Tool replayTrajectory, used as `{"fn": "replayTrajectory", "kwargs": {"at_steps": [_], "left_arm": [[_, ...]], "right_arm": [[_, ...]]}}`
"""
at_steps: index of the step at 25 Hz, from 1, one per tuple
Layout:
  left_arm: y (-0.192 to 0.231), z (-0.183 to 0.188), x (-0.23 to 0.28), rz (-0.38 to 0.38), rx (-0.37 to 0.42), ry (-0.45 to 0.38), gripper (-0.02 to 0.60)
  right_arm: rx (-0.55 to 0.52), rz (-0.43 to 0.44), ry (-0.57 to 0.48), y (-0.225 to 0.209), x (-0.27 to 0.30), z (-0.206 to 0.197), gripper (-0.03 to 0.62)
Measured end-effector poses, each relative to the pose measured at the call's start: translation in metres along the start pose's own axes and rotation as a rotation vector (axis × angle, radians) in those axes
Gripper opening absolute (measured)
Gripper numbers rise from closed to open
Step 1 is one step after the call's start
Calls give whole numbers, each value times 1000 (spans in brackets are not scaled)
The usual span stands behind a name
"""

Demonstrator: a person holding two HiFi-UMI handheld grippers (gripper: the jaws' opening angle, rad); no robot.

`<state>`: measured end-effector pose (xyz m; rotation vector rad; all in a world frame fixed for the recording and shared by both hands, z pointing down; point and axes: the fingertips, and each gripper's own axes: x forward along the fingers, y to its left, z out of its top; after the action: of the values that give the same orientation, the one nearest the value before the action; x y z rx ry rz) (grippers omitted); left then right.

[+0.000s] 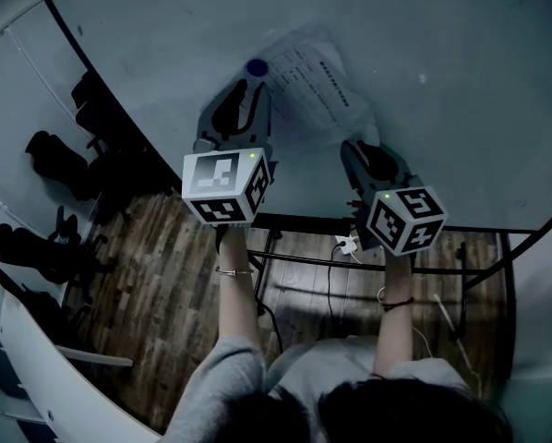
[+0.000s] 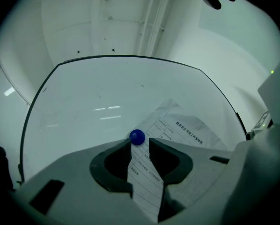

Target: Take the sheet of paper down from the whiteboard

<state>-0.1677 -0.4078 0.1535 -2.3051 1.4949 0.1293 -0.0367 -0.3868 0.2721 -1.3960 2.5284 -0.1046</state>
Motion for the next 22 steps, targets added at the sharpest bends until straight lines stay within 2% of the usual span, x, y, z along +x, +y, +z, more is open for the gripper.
{"fn": "replayTrajectory", "kwargs": {"at_steps": [12,22], "left_arm": [[3,6,21,31,118,33,140],[-1,9,27,47,166,25,141]], "right_arm": [[-11,7,-29,-2,5,12,110],[-31,32,-44,1,10,16,109]]}}
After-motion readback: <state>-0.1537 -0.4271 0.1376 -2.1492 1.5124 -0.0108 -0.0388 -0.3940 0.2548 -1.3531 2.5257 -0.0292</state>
